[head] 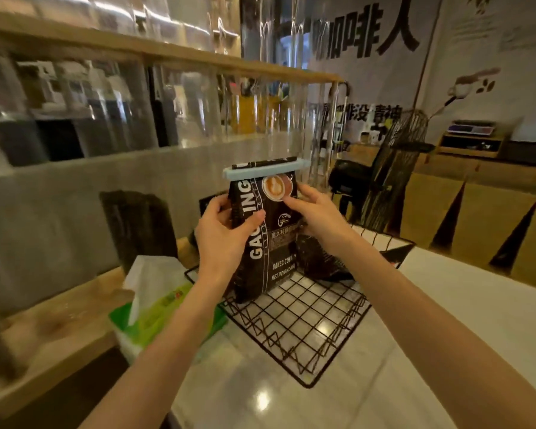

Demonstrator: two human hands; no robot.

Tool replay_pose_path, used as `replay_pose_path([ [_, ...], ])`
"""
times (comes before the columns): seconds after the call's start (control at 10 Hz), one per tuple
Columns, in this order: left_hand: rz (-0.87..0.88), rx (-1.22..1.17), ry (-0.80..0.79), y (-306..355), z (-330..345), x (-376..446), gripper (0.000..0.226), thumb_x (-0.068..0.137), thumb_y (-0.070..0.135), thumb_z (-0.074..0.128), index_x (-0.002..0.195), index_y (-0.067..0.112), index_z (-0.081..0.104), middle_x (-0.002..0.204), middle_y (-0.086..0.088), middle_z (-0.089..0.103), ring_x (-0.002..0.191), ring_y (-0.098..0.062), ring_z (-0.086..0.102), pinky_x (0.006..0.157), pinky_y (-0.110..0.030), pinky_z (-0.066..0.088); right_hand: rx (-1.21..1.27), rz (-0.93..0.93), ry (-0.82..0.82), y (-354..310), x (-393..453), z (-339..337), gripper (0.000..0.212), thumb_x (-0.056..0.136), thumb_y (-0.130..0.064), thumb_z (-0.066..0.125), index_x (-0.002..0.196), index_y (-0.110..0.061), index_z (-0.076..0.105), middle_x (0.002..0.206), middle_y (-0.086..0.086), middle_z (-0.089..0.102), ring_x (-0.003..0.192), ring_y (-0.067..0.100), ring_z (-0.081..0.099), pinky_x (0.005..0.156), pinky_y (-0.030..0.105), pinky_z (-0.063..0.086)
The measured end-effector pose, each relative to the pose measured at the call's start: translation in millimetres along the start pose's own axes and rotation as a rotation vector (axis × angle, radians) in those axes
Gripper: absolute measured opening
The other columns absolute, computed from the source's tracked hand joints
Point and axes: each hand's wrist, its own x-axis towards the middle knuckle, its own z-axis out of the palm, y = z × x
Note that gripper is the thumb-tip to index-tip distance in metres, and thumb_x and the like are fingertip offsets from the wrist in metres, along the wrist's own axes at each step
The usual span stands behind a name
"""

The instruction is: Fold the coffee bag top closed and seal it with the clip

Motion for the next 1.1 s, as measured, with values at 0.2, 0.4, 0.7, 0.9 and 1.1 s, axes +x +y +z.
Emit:
replay_pose_path([
  [0.2, -0.051, 0.034, 0.064, -25.1, -6.2, 2.0, 0.058, 0.068, 0.019, 0.076, 0.118, 0.013, 0.048, 0.098, 0.004, 0.059, 0.082, -0.003, 0.059, 0.070, -0.018, 0.050, 0.006, 0.039, -0.054, 20.9, 11.8, 16.2, 0.046, 0.085, -0.026, 0.057, 0.129, -0.028, 0.042, 0.120, 0.005, 0.059, 0.110, 0.022, 0.055, 0.098, 0.052, 0.042],
  [0.4, -0.095, 0.054, 0.059, -41.8, -8.7, 2.3, 0.063, 0.069, 0.020, 0.075, 0.123, 0.015, 0.043, 0.116, -0.007, 0.063, 0.099, -0.016, 0.061, 0.084, -0.035, 0.053, -0.001, 0.074, -0.113, 31.0, 14.8, 21.1, 0.048, 0.088, -0.021, 0.054, 0.133, -0.023, 0.038, 0.113, 0.002, 0.058, 0.093, 0.007, 0.056, 0.075, 0.027, 0.047],
  [0.7, -0.124, 0.168, -0.033, -45.7, -6.8, -3.7, 0.082, 0.069, 0.028, 0.074, 0.135, 0.023, 0.025, 0.131, -0.004, 0.052, 0.114, -0.019, 0.052, 0.095, -0.043, 0.046, -0.055, 0.075, -0.135, 34.5, 12.9, 20.1, 0.053, 0.087, -0.024, 0.054, 0.136, -0.019, 0.033, 0.123, 0.003, 0.054, 0.090, -0.001, 0.052, 0.068, 0.012, 0.040],
  [0.9, -0.013, 0.238, 0.051, -36.3, -5.2, -2.8, 0.088, 0.066, 0.030, 0.077, 0.135, 0.024, 0.023, 0.137, -0.004, 0.045, 0.124, -0.018, 0.043, 0.100, -0.036, 0.039, -0.084, 0.049, -0.132, 28.9, 8.1, 20.4, 0.063, 0.086, -0.023, 0.057, 0.140, -0.018, 0.026, 0.140, 0.009, 0.044, 0.115, 0.014, 0.047, 0.084, 0.017, 0.040],
  [1.1, 0.358, 0.462, 0.249, -2.1, 5.8, -18.0, 0.086, 0.071, 0.037, 0.069, 0.138, 0.012, 0.022, 0.146, -0.015, 0.027, 0.134, -0.017, 0.021, 0.107, -0.028, 0.017, -0.108, -0.001, -0.040, 21.3, -7.2, 1.6, 0.071, 0.085, -0.025, 0.059, 0.142, -0.021, 0.018, 0.148, 0.007, 0.032, 0.133, 0.020, 0.033, 0.096, 0.026, 0.029],
])
